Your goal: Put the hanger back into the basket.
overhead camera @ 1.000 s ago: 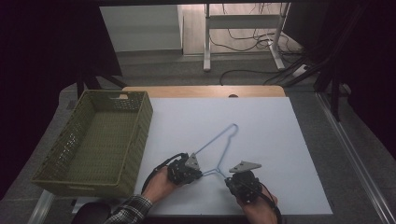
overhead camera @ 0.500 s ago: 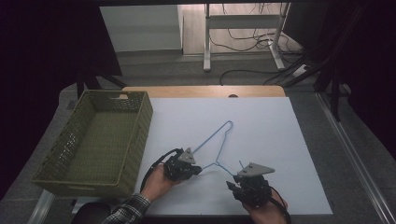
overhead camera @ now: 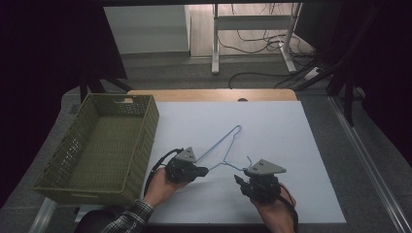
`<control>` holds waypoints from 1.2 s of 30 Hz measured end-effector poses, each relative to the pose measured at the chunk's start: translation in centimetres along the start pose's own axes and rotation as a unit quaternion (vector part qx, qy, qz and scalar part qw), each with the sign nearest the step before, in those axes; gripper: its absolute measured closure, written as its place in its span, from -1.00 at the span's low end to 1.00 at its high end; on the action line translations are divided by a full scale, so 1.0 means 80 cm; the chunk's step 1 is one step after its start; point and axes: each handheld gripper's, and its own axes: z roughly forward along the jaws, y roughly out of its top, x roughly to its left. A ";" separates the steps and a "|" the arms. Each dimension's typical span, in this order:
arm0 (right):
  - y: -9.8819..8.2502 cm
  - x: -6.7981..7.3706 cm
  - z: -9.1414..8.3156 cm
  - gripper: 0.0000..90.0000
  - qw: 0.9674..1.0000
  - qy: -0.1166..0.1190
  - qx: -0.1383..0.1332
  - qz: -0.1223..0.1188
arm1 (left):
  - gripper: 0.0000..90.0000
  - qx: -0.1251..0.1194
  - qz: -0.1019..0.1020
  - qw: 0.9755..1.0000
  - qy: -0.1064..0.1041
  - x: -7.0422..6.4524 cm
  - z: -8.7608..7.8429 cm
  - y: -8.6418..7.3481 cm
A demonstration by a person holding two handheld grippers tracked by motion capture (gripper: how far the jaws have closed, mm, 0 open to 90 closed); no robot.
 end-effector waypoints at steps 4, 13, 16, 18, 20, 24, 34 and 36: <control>0.005 -0.006 0.005 0.43 0.999 0.022 -0.032 0.021 | 0.93 -0.004 -0.008 1.000 -0.006 0.003 0.000 -0.001; 0.018 -0.003 0.007 0.70 0.996 0.027 -0.079 0.016 | 0.93 -0.002 -0.008 1.000 -0.013 0.002 0.002 -0.002; 0.023 -0.001 0.008 0.87 0.995 0.037 -0.086 0.020 | 0.92 -0.004 -0.009 1.000 -0.013 0.002 0.002 -0.002; 0.026 0.001 0.008 0.89 0.995 0.035 -0.089 0.020 | 0.89 -0.010 -0.010 1.000 -0.014 0.002 -0.001 -0.001; 0.032 0.004 0.006 0.90 0.995 0.027 -0.092 0.010 | 0.57 -0.017 -0.012 1.000 -0.010 0.001 -0.005 0.001; 0.046 0.008 0.000 0.92 0.994 0.019 -0.104 0.000 | 0.22 -0.027 0.001 1.000 0.003 -0.008 -0.019 0.009; 0.074 0.018 -0.011 0.94 0.993 0.005 -0.119 -0.019 | -0.03 -0.046 -0.018 0.998 -0.031 -0.024 -0.029 0.023; 0.077 0.018 -0.013 0.94 0.992 0.008 -0.121 -0.015 | -0.02 -0.041 -0.019 0.999 -0.028 -0.029 -0.029 0.026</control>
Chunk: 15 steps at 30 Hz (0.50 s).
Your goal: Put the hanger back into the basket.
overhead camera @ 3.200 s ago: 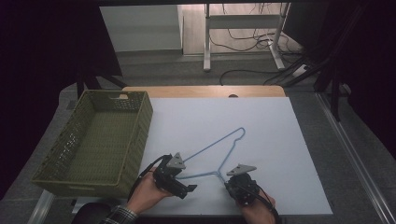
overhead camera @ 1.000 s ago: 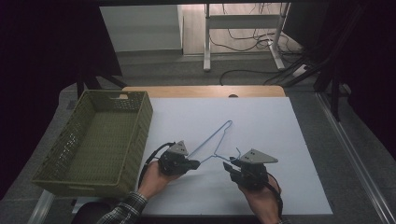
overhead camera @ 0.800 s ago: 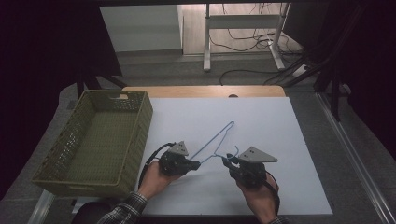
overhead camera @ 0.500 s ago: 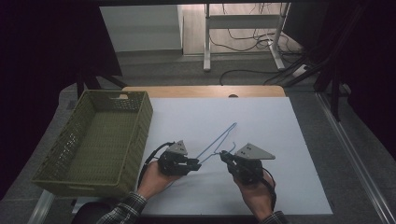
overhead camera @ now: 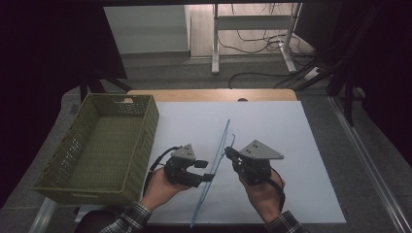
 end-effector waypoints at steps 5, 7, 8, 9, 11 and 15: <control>0.008 -0.002 -0.003 0.94 1.000 0.005 -0.005 0.018 | 0.10 0.015 -0.012 1.000 -0.005 -0.007 0.008 0.003; 0.010 -0.001 -0.003 0.94 1.000 0.007 -0.006 0.021 | 0.20 0.019 -0.011 1.000 -0.005 -0.008 0.010 0.003; 0.011 -0.001 -0.004 0.94 1.000 0.007 -0.006 0.021 | 0.27 0.020 -0.011 1.000 -0.005 -0.009 0.012 0.002; 0.011 0.000 -0.004 0.94 1.000 0.005 -0.005 0.020 | 0.35 0.020 -0.014 1.000 -0.013 -0.009 0.012 0.002; 0.012 0.000 -0.004 0.94 1.000 0.003 -0.004 0.018 | 0.52 0.023 -0.013 1.000 -0.015 -0.009 0.010 0.003; 0.013 0.000 -0.004 0.94 1.000 0.002 -0.001 0.017 | 0.72 0.027 -0.025 0.999 -0.018 -0.008 0.009 0.003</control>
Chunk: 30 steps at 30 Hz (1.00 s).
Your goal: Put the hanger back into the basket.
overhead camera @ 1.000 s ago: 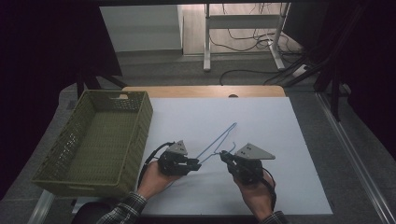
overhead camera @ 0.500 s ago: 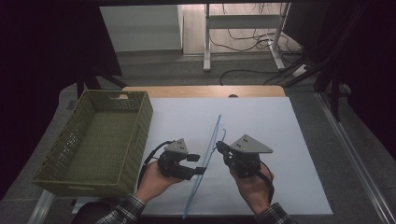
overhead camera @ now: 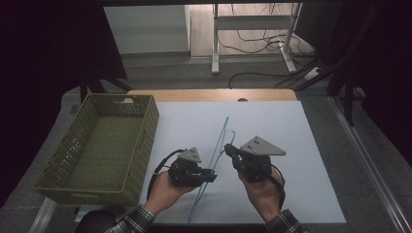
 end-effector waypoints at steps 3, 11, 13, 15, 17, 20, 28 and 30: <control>0.000 0.001 0.001 0.92 1.000 -0.001 0.005 -0.010 | 0.82 -0.003 -0.026 1.000 -0.002 0.010 -0.004 -0.003; 0.001 -0.005 -0.002 0.79 1.000 0.004 -0.010 -0.010 | 0.93 -0.030 -0.059 0.997 -0.043 0.021 -0.012 -0.008; -0.001 -0.008 -0.005 0.72 1.000 0.009 -0.014 -0.006 | 0.93 -0.031 -0.055 0.997 -0.041 0.018 -0.013 -0.006; -0.004 -0.008 -0.004 0.64 1.000 0.014 -0.012 -0.002 | 0.93 -0.031 -0.052 0.997 -0.039 0.016 -0.013 -0.005; -0.009 -0.007 -0.001 0.57 1.000 0.015 -0.009 0.000 | 0.93 -0.030 -0.051 0.997 -0.039 0.015 -0.014 -0.004; -0.016 -0.006 0.005 0.54 1.000 0.007 -0.004 -0.003 | 0.93 -0.034 -0.046 0.998 -0.038 0.013 -0.016 -0.003; -0.018 -0.003 0.005 0.90 1.000 -0.002 -0.010 0.000 | 0.87 -0.029 0.003 0.999 -0.016 0.005 -0.019 0.001; -0.015 0.002 0.004 0.91 1.000 -0.018 -0.005 -0.011 | 0.35 -0.033 0.027 0.999 0.011 -0.004 -0.022 0.004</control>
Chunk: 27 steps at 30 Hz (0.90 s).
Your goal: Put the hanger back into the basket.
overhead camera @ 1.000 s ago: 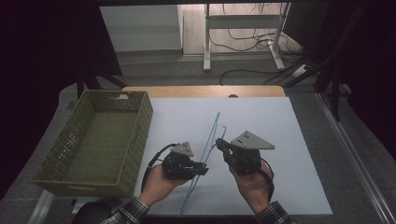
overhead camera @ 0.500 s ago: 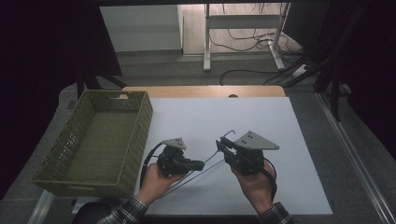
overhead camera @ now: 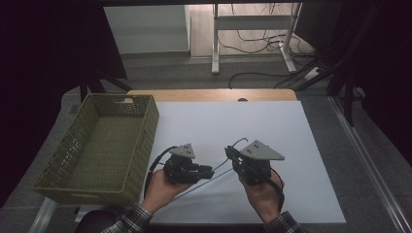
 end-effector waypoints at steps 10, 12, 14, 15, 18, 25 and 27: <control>0.011 0.001 -0.001 0.90 1.000 -0.013 0.009 0.013 | 0.41 0.037 0.069 0.992 0.099 -0.024 0.006 0.006; 0.011 0.002 0.000 0.90 1.000 -0.015 0.011 0.014 | 0.56 0.049 0.072 0.991 0.106 -0.025 0.008 0.006; 0.011 0.002 0.000 0.90 1.000 -0.014 0.013 0.014 | 0.76 0.057 0.072 0.990 0.104 -0.025 0.010 0.006; 0.011 0.002 0.001 0.90 1.000 -0.013 0.014 0.015 | 0.86 0.059 0.074 0.990 0.104 -0.025 0.010 0.005; 0.011 0.003 0.002 0.90 1.000 -0.012 0.015 0.013 | 0.92 0.065 0.079 0.989 0.104 -0.024 0.010 0.006; 0.015 -0.004 -0.002 0.73 1.000 -0.002 0.008 0.017 | 0.93 0.038 0.041 0.996 0.066 -0.017 0.002 0.007; 0.015 -0.006 -0.005 0.63 1.000 0.000 0.008 0.017 | 0.93 0.026 0.029 0.998 0.054 -0.013 -0.003 0.006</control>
